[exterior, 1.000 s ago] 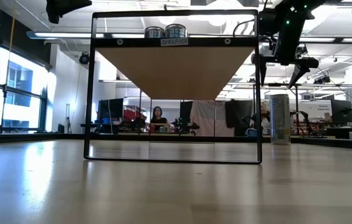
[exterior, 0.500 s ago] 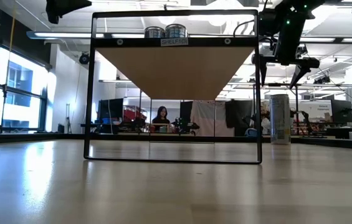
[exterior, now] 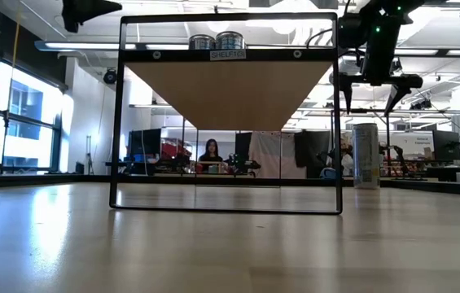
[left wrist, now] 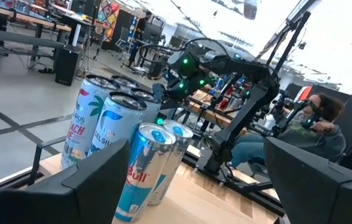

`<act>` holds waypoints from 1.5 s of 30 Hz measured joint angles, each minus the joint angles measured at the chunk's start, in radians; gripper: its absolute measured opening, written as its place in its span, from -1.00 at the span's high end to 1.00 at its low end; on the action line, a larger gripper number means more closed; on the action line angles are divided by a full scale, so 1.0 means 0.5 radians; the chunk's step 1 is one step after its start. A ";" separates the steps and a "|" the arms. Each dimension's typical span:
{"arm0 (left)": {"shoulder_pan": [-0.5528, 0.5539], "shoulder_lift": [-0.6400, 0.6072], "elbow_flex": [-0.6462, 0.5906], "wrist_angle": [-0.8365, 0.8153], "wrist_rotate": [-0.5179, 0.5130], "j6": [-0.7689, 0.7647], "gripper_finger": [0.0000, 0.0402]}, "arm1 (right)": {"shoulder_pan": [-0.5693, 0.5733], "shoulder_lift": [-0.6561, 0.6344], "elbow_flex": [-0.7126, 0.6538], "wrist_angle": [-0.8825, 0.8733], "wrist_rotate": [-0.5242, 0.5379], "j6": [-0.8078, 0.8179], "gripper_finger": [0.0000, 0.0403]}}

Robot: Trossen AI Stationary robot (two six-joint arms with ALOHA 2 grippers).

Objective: Place canned beverage on shelf
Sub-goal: Put the top white yellow soda can on the shelf

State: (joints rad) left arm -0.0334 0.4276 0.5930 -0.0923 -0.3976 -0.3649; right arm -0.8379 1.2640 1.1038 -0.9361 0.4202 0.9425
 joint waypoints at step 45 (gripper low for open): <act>-0.001 0.093 0.000 -0.001 -0.003 -0.100 -0.68 | -0.144 0.401 0.000 0.086 -0.147 0.069 -0.91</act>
State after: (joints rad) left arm -0.0338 0.4740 0.5930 -0.0929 -0.3993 -0.4149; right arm -0.9100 1.4645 1.1038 -0.8928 0.3469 0.9772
